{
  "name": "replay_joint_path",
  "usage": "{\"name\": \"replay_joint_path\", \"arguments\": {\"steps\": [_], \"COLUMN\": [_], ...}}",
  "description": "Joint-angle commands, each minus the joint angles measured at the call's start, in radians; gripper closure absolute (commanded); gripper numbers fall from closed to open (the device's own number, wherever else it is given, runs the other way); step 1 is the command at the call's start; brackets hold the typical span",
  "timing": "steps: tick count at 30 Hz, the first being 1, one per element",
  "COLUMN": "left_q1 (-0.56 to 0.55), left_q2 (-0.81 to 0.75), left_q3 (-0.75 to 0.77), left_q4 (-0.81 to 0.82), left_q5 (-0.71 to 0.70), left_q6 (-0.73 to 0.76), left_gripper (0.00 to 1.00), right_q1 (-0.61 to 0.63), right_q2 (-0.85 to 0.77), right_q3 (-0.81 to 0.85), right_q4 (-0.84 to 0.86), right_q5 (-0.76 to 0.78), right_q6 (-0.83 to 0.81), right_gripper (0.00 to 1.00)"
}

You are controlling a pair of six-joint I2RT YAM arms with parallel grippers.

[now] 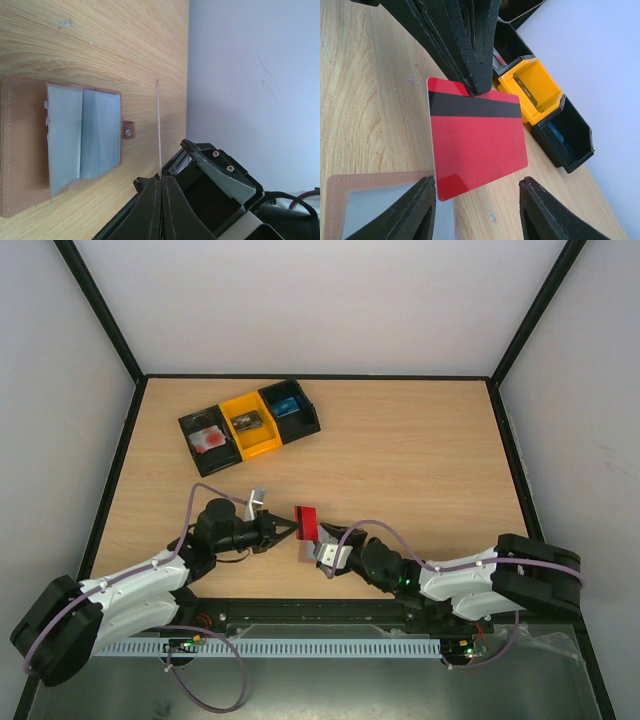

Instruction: Take the credit cards out of the card holder

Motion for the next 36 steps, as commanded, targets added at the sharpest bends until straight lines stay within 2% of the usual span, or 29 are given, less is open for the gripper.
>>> {"name": "replay_joint_path", "arguments": {"steps": [1,4,10,19,23,25,27,30,33,36], "left_q1": [0.004,0.003,0.004,0.003,0.003,0.003,0.003,0.003,0.003,0.003], "left_q2": [0.016,0.023,0.033,0.047,0.039,0.033,0.019,-0.008,-0.039,-0.094], "left_q3": [-0.022,-0.024,-0.029,-0.038,-0.039,-0.037,-0.025,0.017,0.039,0.054], "left_q4": [0.062,0.072,0.08,0.124,0.124,0.117,0.061,-0.044,-0.091,-0.135], "left_q5": [0.029,0.031,0.036,0.057,0.058,0.053,0.028,-0.004,-0.017,-0.053], "left_q6": [-0.03,-0.036,-0.054,-0.086,-0.093,-0.091,-0.064,-0.014,0.025,0.063], "left_gripper": [0.97,0.97,0.97,0.97,0.92,0.82,0.63,0.42,0.28,0.21], "right_q1": [0.018,0.023,0.039,0.06,0.069,0.072,0.074,0.075,0.074,0.075], "right_q2": [0.025,0.032,0.037,0.058,0.058,0.055,0.049,0.022,-0.03,-0.091], "right_q3": [0.025,0.023,0.009,0.002,-0.009,-0.021,-0.029,-0.036,-0.041,-0.025], "right_q4": [0.065,0.082,0.091,0.121,0.145,0.166,0.185,0.181,0.154,0.083], "right_q5": [0.04,0.051,0.041,0.096,0.127,0.141,0.149,0.154,0.157,0.185], "right_q6": [-0.049,-0.053,-0.077,-0.111,-0.118,-0.116,-0.108,-0.08,-0.007,0.112], "right_gripper": [0.55,0.57,0.76,0.97,0.98,0.98,0.98,0.98,0.98,0.98]}}
